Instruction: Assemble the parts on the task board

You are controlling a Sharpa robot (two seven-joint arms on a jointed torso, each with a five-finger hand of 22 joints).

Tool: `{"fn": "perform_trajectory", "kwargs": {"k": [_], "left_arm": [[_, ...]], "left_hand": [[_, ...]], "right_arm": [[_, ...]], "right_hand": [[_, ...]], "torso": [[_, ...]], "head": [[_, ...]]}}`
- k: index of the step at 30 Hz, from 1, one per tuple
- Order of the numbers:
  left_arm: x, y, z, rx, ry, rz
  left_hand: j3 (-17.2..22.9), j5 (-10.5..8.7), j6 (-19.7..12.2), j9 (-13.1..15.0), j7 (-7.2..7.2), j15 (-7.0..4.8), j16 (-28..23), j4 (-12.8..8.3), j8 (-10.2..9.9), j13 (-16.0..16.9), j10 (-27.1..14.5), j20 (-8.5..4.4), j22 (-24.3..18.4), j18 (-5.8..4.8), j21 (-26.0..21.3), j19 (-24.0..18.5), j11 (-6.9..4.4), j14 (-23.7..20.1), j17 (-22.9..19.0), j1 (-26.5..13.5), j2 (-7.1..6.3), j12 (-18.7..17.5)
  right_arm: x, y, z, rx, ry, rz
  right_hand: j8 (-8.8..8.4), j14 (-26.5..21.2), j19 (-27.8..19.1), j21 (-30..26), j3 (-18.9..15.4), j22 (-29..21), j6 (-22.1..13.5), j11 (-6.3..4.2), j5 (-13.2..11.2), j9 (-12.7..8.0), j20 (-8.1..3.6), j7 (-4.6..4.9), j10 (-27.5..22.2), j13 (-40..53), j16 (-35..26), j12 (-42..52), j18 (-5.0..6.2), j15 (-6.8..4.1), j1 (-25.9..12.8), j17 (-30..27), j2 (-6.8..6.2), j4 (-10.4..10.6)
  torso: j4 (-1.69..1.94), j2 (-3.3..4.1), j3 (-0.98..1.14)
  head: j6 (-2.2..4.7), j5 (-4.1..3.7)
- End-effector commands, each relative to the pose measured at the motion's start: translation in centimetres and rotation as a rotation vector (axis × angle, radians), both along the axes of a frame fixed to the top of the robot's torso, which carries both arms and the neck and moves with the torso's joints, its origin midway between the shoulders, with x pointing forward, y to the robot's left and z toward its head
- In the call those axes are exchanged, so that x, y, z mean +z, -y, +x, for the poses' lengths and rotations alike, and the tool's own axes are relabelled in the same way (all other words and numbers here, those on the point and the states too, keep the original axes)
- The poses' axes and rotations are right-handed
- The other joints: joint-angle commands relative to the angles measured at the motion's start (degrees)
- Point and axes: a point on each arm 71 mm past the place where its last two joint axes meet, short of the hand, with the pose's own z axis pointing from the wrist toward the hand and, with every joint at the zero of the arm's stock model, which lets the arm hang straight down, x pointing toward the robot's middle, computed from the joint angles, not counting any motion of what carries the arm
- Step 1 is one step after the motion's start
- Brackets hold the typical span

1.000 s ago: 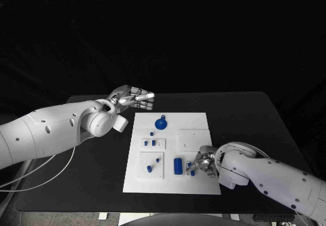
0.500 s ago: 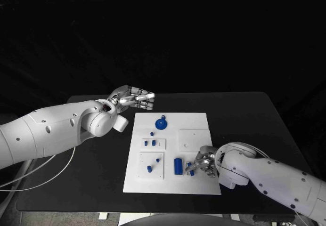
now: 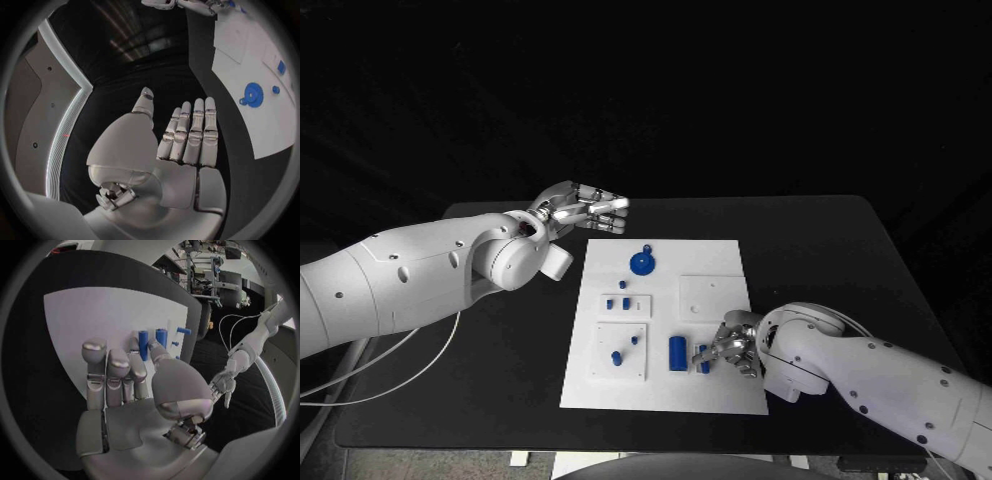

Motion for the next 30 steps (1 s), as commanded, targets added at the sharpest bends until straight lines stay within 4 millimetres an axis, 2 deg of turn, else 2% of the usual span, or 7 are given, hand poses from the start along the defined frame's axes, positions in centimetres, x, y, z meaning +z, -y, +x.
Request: {"fn": "perform_trajectory", "kwargs": {"k": [1,7,23,30], "left_arm": [[0.09,0.19,-0.06,-0.016,0.002,-0.005],[0.09,0.17,-0.05,-0.015,0.001,-0.004],[0.06,0.14,-0.06,-0.017,0.000,0.001],[0.05,0.12,-0.06,-0.017,0.000,0.002]], "left_hand": [[0.1,-0.30,-0.4,-0.1,-0.10,0.08,-0.2,0.3,-0.1,0.1,-0.4,0.26,0.0,-0.06,-0.2,-0.3,0.12,-0.5,0.1,-0.2,0.08,0.2],[0.1,-0.30,-0.4,-0.1,-0.10,0.08,-0.2,0.3,-0.1,0.1,-0.4,0.26,0.0,-0.06,-0.2,-0.3,0.12,-0.5,0.1,-0.2,0.08,0.2],[0.3,-0.29,-0.6,-0.1,-0.10,0.10,-0.3,0.5,-0.2,0.1,-0.4,0.29,-0.1,-0.08,-0.3,-0.4,0.12,-0.5,0.0,0.0,-0.15,0.2],[0.3,-0.29,-0.6,-0.1,-0.10,0.10,-0.3,0.5,-0.2,0.1,-0.4,0.29,-0.1,-0.08,-0.3,-0.4,0.12,-0.5,0.0,0.0,-0.15,0.2]], "right_arm": [[0.10,-0.46,-0.14,0.019,0.003,0.029],[0.19,-0.52,-0.13,0.019,0.009,0.042],[0.49,-0.48,-0.16,0.019,0.029,0.071],[0.53,-0.36,-0.18,0.020,0.031,0.071]], "right_hand": [[-0.04,0.0,3.3,-0.2,-0.4,4.2,0.1,0.25,-0.4,-0.1,-0.34,0.39,0.0,2.7,-0.4,-0.2,0.41,0.04,0.0,0.0,-0.21,0.1],[-0.04,0.0,3.3,-0.2,-0.6,4.2,0.1,0.27,-0.5,-0.1,-0.35,0.43,-0.1,2.6,-0.4,-0.3,0.43,0.03,-0.1,0.0,-0.27,0.3],[-0.03,0.0,3.3,-0.3,-2.3,4.1,0.0,0.39,-0.7,-0.1,-0.32,0.57,-0.1,2.6,-0.6,-0.3,0.54,0.06,-0.1,0.1,-1.59,2.3],[-0.04,0.0,3.3,-0.3,-2.1,4.1,0.0,0.35,-0.5,-0.1,-0.32,0.52,-0.1,2.6,-0.6,-0.2,0.54,0.04,0.4,0.1,-1.48,2.4]], "torso": [[-0.02,0.00,0.04],[-0.04,0.01,0.05],[0.00,0.02,0.05],[-0.02,0.01,0.03]], "head": [[0.00,0.05],[0.00,0.05],[-0.03,0.04],[-0.10,0.04]]}}
